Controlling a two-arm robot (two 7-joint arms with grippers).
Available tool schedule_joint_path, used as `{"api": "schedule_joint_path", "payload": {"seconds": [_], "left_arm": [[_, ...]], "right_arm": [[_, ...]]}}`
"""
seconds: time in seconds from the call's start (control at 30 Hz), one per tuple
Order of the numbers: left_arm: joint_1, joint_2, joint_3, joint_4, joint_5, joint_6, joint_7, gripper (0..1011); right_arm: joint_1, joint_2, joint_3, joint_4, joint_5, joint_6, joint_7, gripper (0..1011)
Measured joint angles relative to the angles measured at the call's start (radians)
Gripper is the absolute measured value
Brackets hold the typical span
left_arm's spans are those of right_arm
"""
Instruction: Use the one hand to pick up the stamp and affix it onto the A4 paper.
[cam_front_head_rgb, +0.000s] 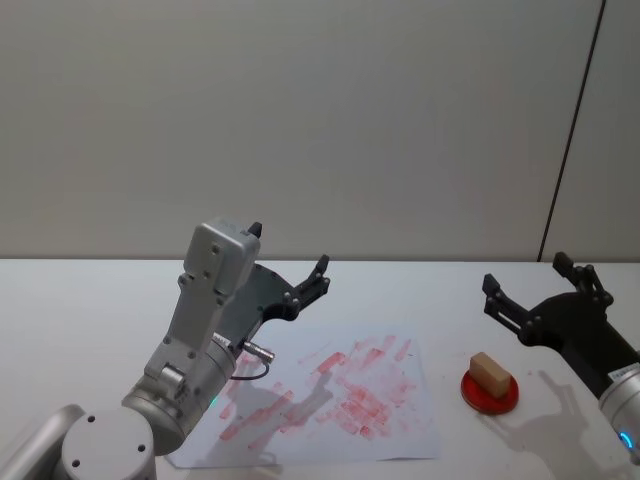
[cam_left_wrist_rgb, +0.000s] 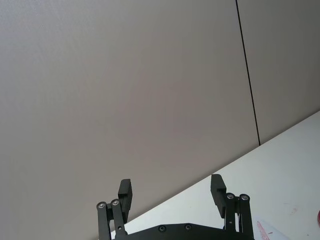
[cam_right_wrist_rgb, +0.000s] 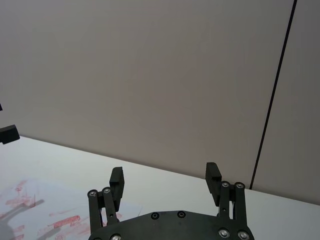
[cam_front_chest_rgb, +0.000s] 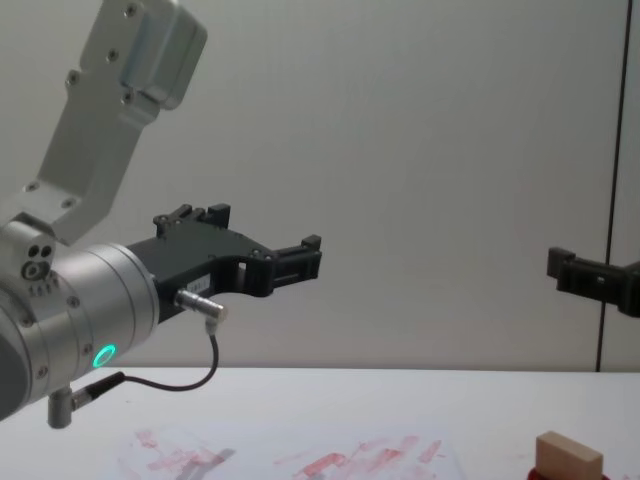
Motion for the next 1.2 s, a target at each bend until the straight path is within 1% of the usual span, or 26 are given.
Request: {"api": "schedule_joint_path", "payload": {"seconds": [0.17, 0.47, 0.67, 0.8, 1.2], "left_arm": [[0.0, 0.0, 0.0, 0.0, 0.0, 0.0, 0.0, 1003], [0.0, 0.0, 0.0, 0.0, 0.0, 0.0, 0.0, 1002], [0.0, 0.0, 0.0, 0.0, 0.0, 0.0, 0.0, 1003], [0.0, 0.0, 0.0, 0.0, 0.0, 0.0, 0.0, 1003], [0.0, 0.0, 0.0, 0.0, 0.0, 0.0, 0.0, 1003]], "right_arm": [[-0.001, 0.004, 0.002, 0.004, 0.0, 0.004, 0.013, 1001], [0.002, 0.02, 0.01, 0.031, 0.003, 0.046, 0.065, 1001], [0.017, 0.028, 0.011, 0.074, -0.007, 0.081, 0.122, 1001], [0.026, 0.029, 0.011, 0.098, -0.014, 0.092, 0.146, 1001], [0.076, 0.014, -0.001, 0.2, -0.054, 0.121, 0.216, 1001]]}}
